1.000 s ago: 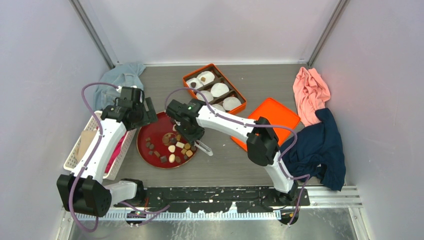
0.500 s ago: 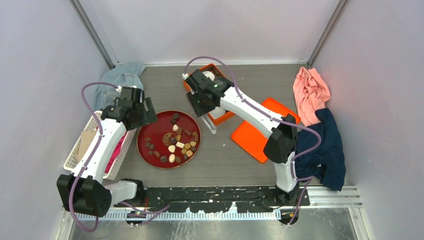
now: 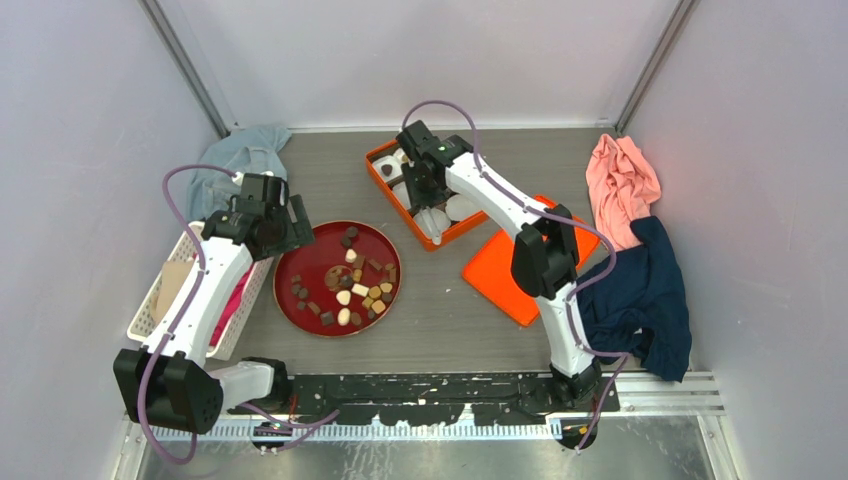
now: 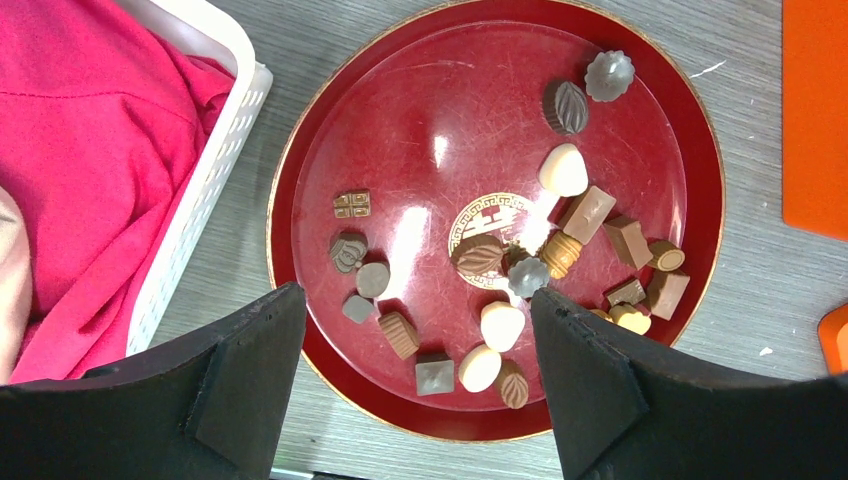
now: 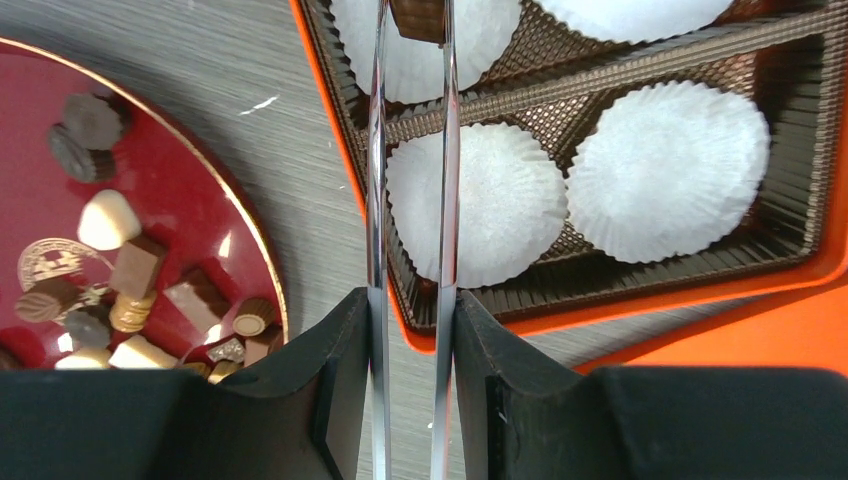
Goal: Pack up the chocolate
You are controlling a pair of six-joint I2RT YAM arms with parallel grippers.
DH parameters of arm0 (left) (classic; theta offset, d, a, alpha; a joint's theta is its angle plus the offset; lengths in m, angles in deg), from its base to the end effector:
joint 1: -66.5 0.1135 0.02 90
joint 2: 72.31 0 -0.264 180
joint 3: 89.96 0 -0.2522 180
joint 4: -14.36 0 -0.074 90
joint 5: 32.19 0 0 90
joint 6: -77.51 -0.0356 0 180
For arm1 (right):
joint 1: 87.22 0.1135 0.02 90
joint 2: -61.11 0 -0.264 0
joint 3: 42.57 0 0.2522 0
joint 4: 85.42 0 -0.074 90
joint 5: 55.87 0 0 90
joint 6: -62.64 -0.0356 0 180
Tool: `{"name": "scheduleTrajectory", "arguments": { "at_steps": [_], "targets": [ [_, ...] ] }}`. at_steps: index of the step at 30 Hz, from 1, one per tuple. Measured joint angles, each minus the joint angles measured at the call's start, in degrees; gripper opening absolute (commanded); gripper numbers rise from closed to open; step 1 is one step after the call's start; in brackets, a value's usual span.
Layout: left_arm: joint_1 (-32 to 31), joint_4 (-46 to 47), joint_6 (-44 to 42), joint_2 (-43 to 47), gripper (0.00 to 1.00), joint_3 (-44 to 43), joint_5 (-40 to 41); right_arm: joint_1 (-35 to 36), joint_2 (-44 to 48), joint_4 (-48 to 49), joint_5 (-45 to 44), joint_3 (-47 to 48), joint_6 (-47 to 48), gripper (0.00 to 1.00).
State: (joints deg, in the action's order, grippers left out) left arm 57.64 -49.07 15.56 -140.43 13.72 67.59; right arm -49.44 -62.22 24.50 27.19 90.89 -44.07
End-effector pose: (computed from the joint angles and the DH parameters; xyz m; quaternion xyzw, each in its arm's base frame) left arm 0.2316 -0.0300 0.3048 -0.1836 0.9333 -0.0171 0.3081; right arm 0.3726 0.2834 0.2838 -0.1608 0.9507 0.0665 0.2568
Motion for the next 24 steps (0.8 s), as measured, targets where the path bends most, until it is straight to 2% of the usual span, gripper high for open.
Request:
{"name": "scheduleTrajectory", "arguments": {
  "at_steps": [8,18,24],
  "targets": [
    [0.0,0.0,0.0,0.0,0.83,0.0,-0.3,-0.4,-3.9,0.0,1.7,0.0,-0.5,0.09],
    [0.0,0.0,0.0,0.0,0.83,0.0,-0.5,-0.5,-5.1,-0.1,3.3,0.0,-1.0,0.29],
    [0.0,0.1,0.0,0.0,0.83,0.0,-0.9,-0.5,-5.1,-0.2,3.4,0.1,-1.0,0.36]
  ]
}}
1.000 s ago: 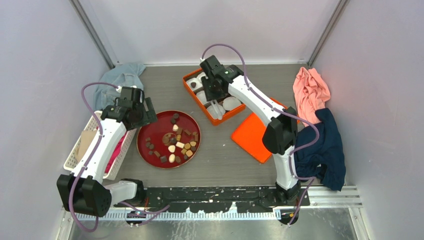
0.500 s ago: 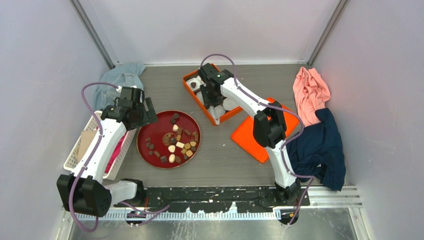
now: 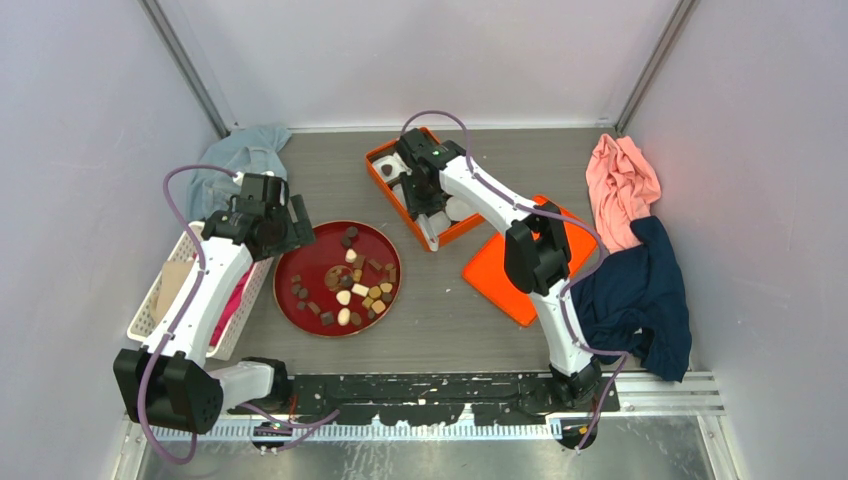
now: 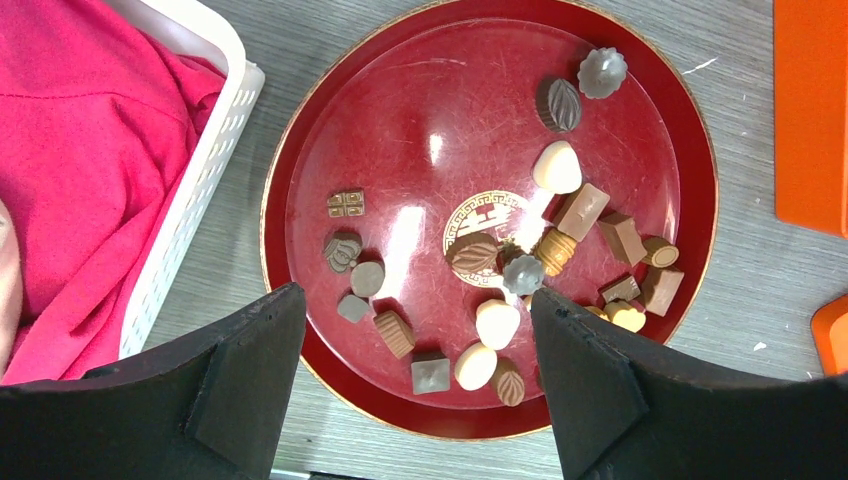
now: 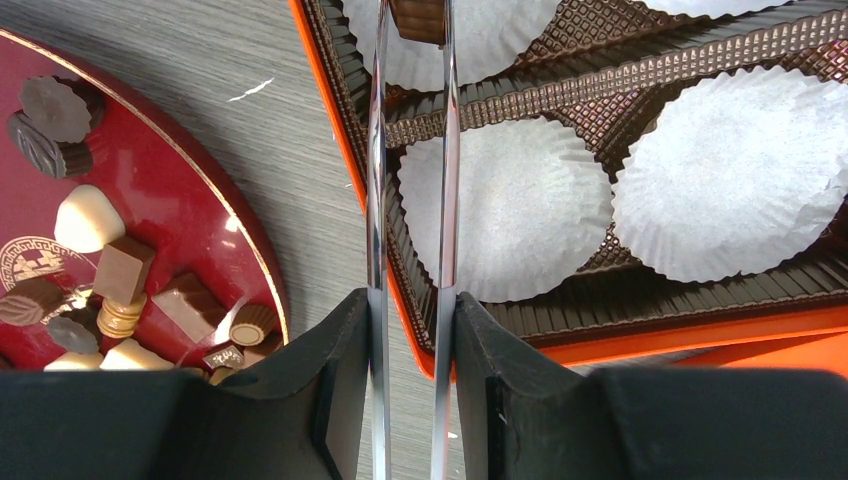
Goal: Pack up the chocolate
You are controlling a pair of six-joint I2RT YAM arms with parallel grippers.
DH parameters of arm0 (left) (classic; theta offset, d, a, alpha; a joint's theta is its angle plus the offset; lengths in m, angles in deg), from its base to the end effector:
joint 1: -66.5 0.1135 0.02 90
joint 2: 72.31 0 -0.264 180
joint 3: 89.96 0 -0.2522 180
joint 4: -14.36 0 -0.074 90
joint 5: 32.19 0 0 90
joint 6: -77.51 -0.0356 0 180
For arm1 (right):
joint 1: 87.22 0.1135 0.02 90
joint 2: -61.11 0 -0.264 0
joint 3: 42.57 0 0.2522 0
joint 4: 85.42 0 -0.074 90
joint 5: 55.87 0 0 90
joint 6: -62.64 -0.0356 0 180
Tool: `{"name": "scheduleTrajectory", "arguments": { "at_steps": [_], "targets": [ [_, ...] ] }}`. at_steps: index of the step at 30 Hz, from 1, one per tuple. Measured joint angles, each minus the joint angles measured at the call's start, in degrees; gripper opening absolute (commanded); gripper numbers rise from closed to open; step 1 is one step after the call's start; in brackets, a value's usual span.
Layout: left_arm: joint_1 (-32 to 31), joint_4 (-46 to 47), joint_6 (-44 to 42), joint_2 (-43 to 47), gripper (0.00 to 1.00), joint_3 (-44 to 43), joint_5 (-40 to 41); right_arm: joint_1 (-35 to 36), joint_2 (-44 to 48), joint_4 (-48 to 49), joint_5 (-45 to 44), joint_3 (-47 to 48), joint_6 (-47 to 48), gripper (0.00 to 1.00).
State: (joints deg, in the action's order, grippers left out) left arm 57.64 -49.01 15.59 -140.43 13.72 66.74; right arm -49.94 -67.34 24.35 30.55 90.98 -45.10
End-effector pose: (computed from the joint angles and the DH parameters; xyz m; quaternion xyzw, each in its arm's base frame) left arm 0.2317 -0.0305 0.3048 -0.1818 0.9340 -0.0241 0.3065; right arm 0.3844 0.2898 0.2433 -0.1590 0.9630 0.0724 0.2050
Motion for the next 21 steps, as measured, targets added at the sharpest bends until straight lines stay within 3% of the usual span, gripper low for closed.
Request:
{"name": "scheduleTrajectory", "arguments": {
  "at_steps": [13,16,21],
  "targets": [
    [0.0,0.0,0.0,0.0,0.83,0.0,-0.5,0.0,0.0,-1.0,-0.2,2.5,0.1,0.45],
    [0.0,0.0,0.0,0.0,0.83,0.0,-0.5,0.0,0.0,-1.0,-0.2,2.5,0.1,0.41],
    [0.0,0.0,0.0,0.0,0.83,0.0,-0.5,0.0,0.2,-0.9,-0.9,2.4,0.1,0.24]
  ]
}}
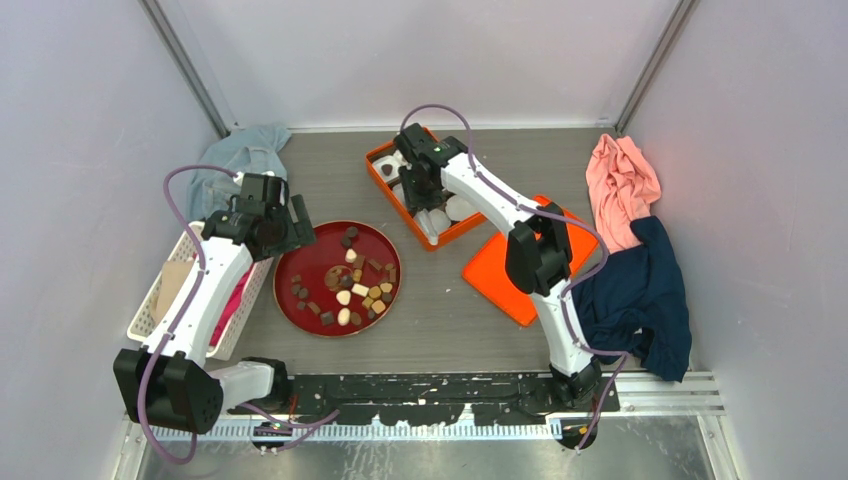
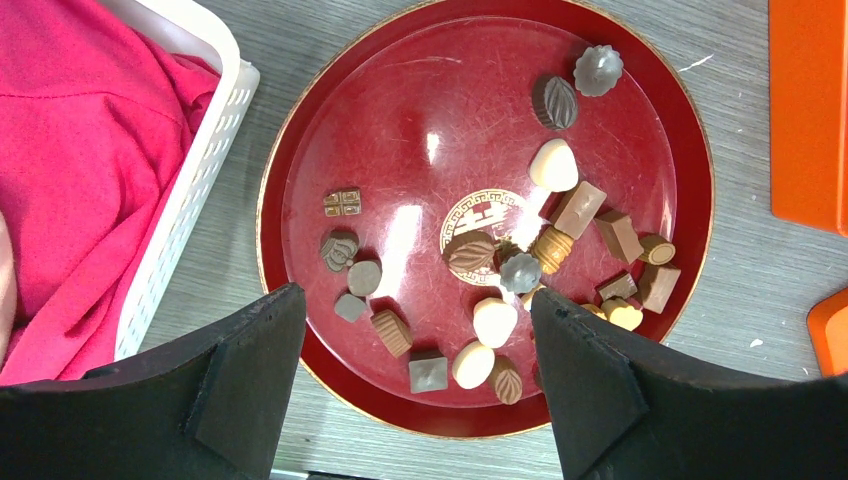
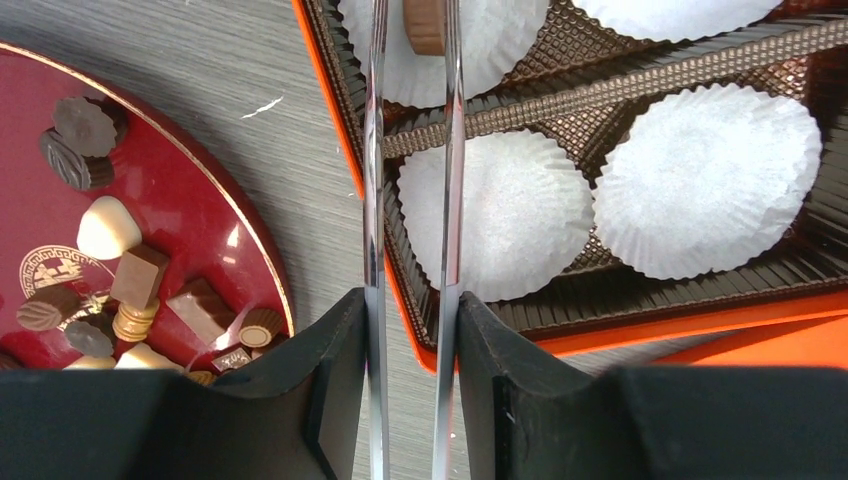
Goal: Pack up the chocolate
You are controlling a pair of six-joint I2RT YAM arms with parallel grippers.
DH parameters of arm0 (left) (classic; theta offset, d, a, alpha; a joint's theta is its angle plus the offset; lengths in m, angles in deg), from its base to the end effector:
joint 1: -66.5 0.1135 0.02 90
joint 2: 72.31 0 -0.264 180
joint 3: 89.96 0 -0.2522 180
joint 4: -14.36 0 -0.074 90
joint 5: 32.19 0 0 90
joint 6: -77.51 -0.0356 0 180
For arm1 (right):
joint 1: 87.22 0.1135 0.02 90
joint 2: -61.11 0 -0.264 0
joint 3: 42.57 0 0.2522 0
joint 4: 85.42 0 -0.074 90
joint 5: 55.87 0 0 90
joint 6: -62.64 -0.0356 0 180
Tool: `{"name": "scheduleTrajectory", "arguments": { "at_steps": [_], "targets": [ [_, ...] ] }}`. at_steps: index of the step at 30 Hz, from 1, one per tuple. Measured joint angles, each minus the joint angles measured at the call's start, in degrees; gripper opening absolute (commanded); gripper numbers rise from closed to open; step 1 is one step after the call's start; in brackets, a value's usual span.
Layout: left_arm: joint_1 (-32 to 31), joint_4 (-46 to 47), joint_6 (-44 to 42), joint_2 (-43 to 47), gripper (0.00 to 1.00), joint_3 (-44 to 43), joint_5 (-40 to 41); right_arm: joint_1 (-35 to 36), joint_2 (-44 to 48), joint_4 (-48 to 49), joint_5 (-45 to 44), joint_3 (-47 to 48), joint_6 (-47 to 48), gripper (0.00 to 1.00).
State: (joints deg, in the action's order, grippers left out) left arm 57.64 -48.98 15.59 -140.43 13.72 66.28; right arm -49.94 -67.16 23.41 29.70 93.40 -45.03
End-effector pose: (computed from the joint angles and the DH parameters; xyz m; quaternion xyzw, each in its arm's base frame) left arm 0.2317 -0.0308 0.3048 -0.1807 0.9344 -0.0278 0.3057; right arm 0.3855 0.2900 0.2566 -0.1569 0.9599 0.0724 0.2208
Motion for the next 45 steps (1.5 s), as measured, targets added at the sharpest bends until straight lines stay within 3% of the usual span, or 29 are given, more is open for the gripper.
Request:
{"name": "scheduleTrajectory", "arguments": {
  "at_steps": [2,5,10,14,16,20,23,45],
  "targets": [
    [0.0,0.0,0.0,0.0,0.83,0.0,0.0,0.0,0.7,0.5,-0.7,-0.7,0.0,0.16],
    [0.0,0.0,0.0,0.0,0.83,0.0,-0.1,0.0,3.5,0.7,-1.3,-2.7,-0.1,0.14],
    [0.0,0.0,0.0,0.0,0.83,0.0,-0.1,1.2,14.4,4.5,-1.3,-11.9,-0.7,0.14],
    [0.0,0.0,0.0,0.0,0.83,0.0,-0.1,7.7,23.6,6.6,-1.9,-20.6,-0.7,0.14],
    [0.0,0.0,0.0,0.0,0.83,0.0,-0.1,12.4,25.0,7.1,-1.9,-23.3,-0.7,0.22],
    [0.0,0.0,0.0,-0.1,0.83,0.0,-0.1,19.7,23.5,6.4,-0.5,-27.1,-0.5,0.36],
    [0.0,0.0,0.0,-0.6,0.83,-0.1,-0.1,20.7,20.9,4.9,0.0,-27.3,-0.2,0.41],
    [0.0,0.0,0.0,-1.0,0.83,-0.1,0.0,20.0,14.8,3.3,0.1,-26.3,0.0,0.45]
  ]
}}
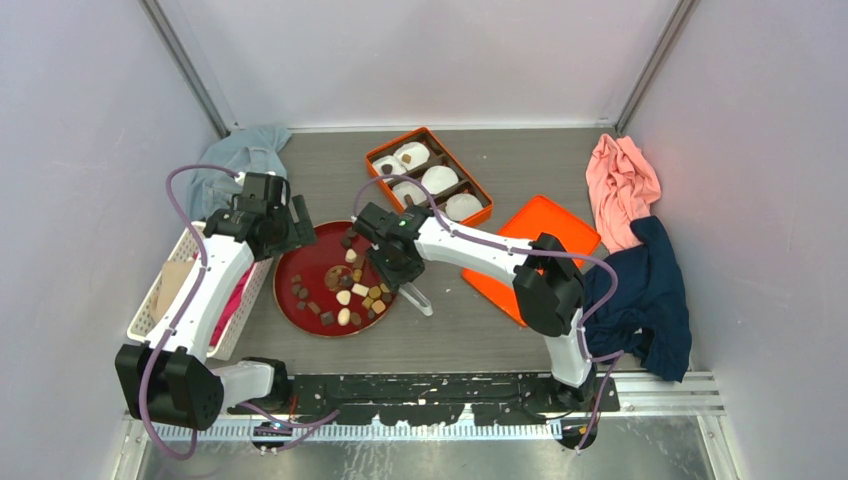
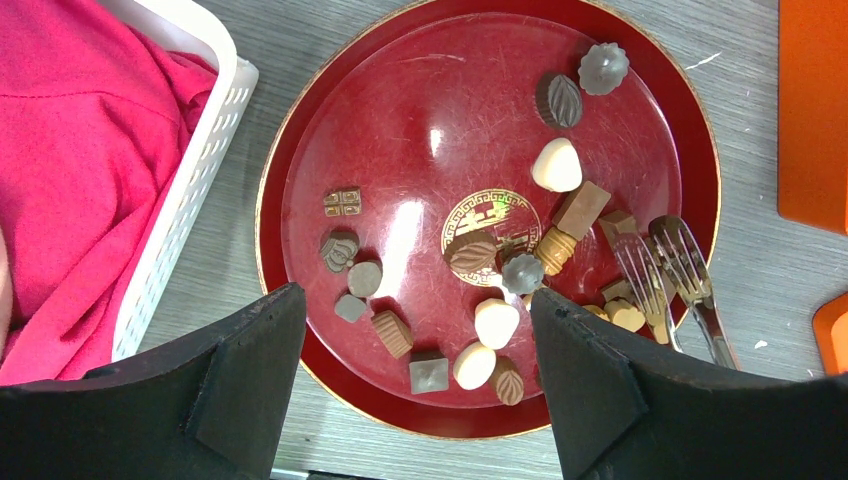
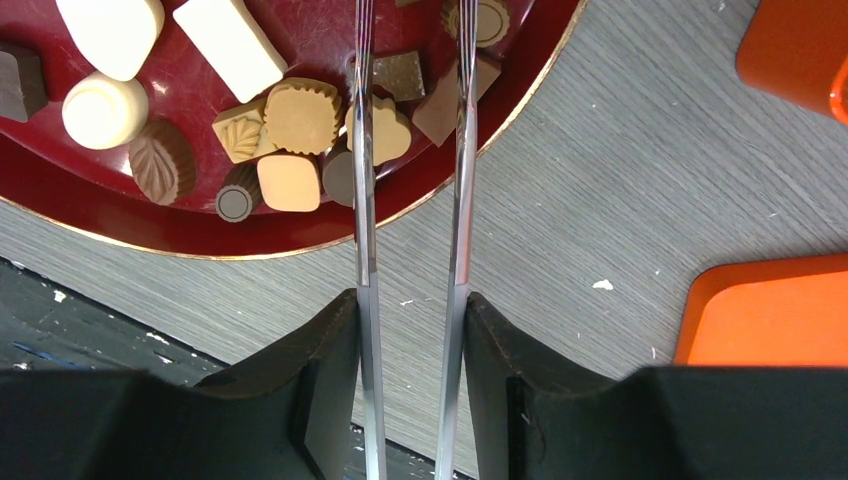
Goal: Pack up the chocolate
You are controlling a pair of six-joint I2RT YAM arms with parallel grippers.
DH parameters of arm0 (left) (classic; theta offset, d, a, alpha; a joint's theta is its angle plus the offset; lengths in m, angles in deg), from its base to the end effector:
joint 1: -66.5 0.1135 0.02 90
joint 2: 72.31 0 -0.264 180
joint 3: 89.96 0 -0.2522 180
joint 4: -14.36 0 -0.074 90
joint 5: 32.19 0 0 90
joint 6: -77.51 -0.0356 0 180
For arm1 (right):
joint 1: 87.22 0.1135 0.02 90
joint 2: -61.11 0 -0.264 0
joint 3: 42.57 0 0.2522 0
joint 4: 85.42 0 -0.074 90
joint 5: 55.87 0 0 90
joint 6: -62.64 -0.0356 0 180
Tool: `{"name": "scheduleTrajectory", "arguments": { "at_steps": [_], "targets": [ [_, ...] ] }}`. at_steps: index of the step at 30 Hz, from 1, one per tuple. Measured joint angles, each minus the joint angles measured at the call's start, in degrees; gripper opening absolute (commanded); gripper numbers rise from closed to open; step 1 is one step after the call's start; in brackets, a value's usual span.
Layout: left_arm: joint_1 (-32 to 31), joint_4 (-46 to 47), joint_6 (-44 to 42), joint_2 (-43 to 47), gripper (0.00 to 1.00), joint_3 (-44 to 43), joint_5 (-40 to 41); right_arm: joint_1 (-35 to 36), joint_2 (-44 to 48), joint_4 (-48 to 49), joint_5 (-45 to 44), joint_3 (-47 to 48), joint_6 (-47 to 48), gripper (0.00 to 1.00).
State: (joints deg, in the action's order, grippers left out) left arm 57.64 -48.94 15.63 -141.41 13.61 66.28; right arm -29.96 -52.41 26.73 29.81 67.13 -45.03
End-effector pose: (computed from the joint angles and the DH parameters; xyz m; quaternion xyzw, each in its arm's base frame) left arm 0.2351 -0.0313 0.3018 -0.1808 0.9366 -0.0256 0.2992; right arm 0.2248 0.3446 0.2348 -0.3284 0.9303 0.0673 0.1490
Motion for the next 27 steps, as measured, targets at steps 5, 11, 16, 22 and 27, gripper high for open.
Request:
{"name": "scheduleTrajectory", "arguments": {
  "at_steps": [5,11,16,22,27],
  "targets": [
    [0.0,0.0,0.0,0.0,0.83,0.0,0.0,0.1,-0.9,0.0,0.8,0.3,0.0,0.44],
    [0.0,0.0,0.0,0.0,0.83,0.0,0.0,0.8,-2.7,-0.4,1.4,1.0,0.4,0.31],
    [0.0,0.0,0.0,0.0,0.83,0.0,-0.1,0.9,-3.0,-0.9,1.0,2.0,0.8,0.15],
    [0.0,0.0,0.0,0.0,0.83,0.0,0.0,0.7,-1.1,-0.3,-3.3,2.4,1.1,0.10],
    [0.0,0.0,0.1,0.0,0.83,0.0,0.0,-3.1,3.7,0.9,-4.7,2.4,0.7,0.07]
  ]
}}
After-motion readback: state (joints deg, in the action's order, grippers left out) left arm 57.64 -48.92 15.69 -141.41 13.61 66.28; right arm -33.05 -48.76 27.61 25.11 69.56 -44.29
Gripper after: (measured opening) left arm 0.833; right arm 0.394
